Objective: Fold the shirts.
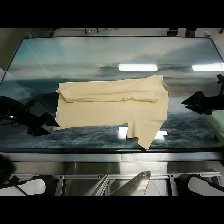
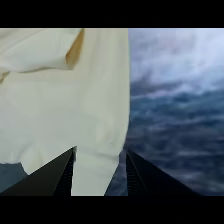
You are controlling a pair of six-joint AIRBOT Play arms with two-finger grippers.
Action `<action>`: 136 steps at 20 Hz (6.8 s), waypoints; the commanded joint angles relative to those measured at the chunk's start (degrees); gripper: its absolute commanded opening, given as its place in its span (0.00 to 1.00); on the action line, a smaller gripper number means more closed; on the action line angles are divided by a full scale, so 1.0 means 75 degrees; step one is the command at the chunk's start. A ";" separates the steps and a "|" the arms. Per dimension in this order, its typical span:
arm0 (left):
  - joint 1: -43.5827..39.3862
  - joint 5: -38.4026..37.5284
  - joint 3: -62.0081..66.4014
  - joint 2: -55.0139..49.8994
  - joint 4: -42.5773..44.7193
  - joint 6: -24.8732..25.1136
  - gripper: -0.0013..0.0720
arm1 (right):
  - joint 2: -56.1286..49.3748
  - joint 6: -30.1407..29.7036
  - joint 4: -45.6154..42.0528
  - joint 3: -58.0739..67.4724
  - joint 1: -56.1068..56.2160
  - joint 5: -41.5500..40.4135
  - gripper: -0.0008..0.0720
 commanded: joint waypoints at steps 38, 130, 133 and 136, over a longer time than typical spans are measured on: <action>0.0562 -0.0341 0.1221 -0.1341 -0.1110 0.2020 0.97 | 0.2632 -0.0099 0.0283 -0.2786 -0.1183 0.0149 0.52; 0.0335 0.1346 0.3815 -0.2821 -0.2591 0.1612 0.05 | -0.2704 -0.5281 0.5237 -0.0525 0.1816 -0.2451 0.04; 0.0286 0.1256 0.4147 -0.2824 -0.2538 0.1311 0.05 | -0.2722 -0.5266 0.5237 -0.0501 0.1818 -0.2527 0.04; 0.0280 0.1087 0.4182 -0.2824 -0.2495 0.1192 0.29 | -0.2728 -0.5263 0.5202 -0.0501 0.1842 -0.2771 0.10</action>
